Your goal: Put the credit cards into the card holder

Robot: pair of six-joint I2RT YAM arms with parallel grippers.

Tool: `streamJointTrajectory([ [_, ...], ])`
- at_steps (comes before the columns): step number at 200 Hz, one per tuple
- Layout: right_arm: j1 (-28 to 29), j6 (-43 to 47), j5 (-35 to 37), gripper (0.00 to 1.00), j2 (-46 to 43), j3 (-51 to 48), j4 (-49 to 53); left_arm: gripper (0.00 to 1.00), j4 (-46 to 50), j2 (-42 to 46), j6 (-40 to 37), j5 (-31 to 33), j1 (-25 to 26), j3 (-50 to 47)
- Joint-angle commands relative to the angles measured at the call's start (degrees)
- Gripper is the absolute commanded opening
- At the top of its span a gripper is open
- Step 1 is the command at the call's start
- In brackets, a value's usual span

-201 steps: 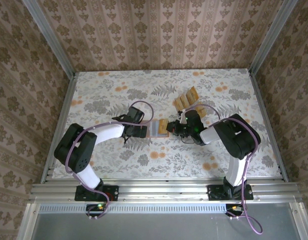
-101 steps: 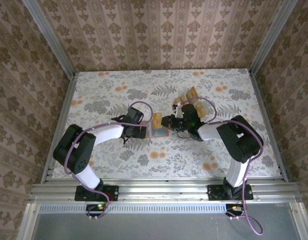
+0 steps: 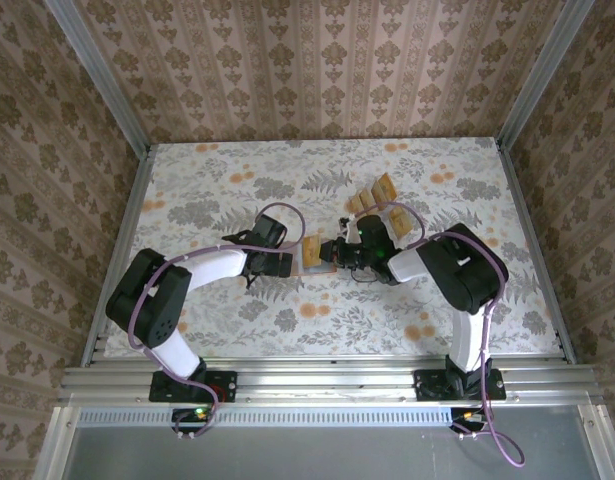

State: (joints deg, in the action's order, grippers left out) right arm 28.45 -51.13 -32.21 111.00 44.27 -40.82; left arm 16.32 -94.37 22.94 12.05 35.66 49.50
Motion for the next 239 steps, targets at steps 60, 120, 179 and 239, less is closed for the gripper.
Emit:
streamJointTrajectory([
  [60, 0.0, 0.2, -2.2, 0.00, 3.4, 0.7, -5.5, 1.00, 3.7, -1.0, 0.4, 2.2, 0.2, -0.9],
  [120, -0.1, -0.4, -3.0, 0.00, 4.4, 0.8, -5.9, 1.00, 3.9, -1.4, 0.3, 2.2, 0.3, -0.6],
  [179, 0.0, -1.0, -3.3, 0.00, 5.1, 0.6, -6.1, 1.00, 3.9, -1.3, 0.3, 2.3, 0.4, -0.6],
  [239, 0.0, -1.5, -3.5, 0.00, 6.0, 0.4, -5.9, 1.00, 4.0, -1.6, 0.3, 2.4, 0.4, -0.4],
])
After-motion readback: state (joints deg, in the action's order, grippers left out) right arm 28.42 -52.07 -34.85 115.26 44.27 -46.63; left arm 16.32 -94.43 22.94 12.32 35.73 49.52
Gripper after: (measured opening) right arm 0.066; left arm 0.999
